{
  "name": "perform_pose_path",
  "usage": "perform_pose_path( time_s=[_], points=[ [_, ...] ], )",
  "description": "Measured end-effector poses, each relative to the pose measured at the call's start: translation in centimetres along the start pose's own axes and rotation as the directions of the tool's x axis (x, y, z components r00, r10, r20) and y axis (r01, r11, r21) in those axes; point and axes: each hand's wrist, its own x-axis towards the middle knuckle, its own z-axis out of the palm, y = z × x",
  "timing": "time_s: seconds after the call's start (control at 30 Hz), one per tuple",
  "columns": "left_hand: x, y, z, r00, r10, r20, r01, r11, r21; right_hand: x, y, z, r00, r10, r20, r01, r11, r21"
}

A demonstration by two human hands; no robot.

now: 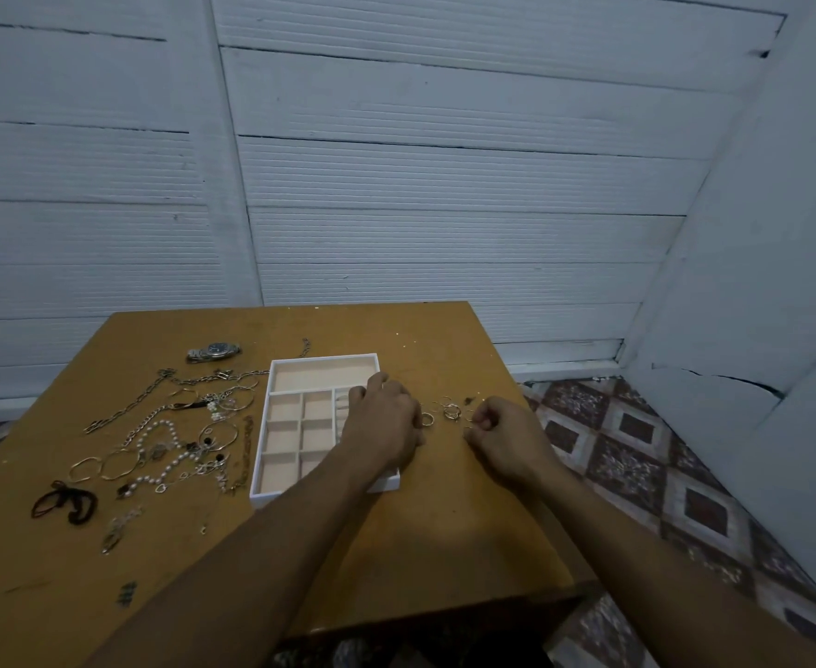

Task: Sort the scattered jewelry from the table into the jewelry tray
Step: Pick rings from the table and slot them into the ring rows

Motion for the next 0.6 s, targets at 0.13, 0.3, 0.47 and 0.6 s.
perform_pose_path(
  time_s=[0.13,0.3,0.47,0.6],
  points=[
    [0.34,0.03,-0.03,0.999,-0.052,0.015,0.052,0.998,0.028,0.02,0.08,0.05,1.000,0.001,-0.003,-0.001,1.000,0.012],
    [0.70,0.01,0.17,0.995,-0.089,0.042,0.090,0.996,-0.017,-0.01,-0.10,-0.01,1.000,0.001,0.003,-0.001,1.000,-0.001],
    [0.65,0.17,0.26,0.997,-0.077,0.014,0.078,0.994,-0.077,-0.06,-0.45,0.05,1.000,0.004,0.011,-0.004,0.999,-0.041],
    [0.32,0.10,0.02,0.999,-0.036,0.005,0.037,0.991,-0.132,-0.01,-0.76,0.19,0.998,0.057,0.026,-0.055,0.997,-0.059]
  ],
)
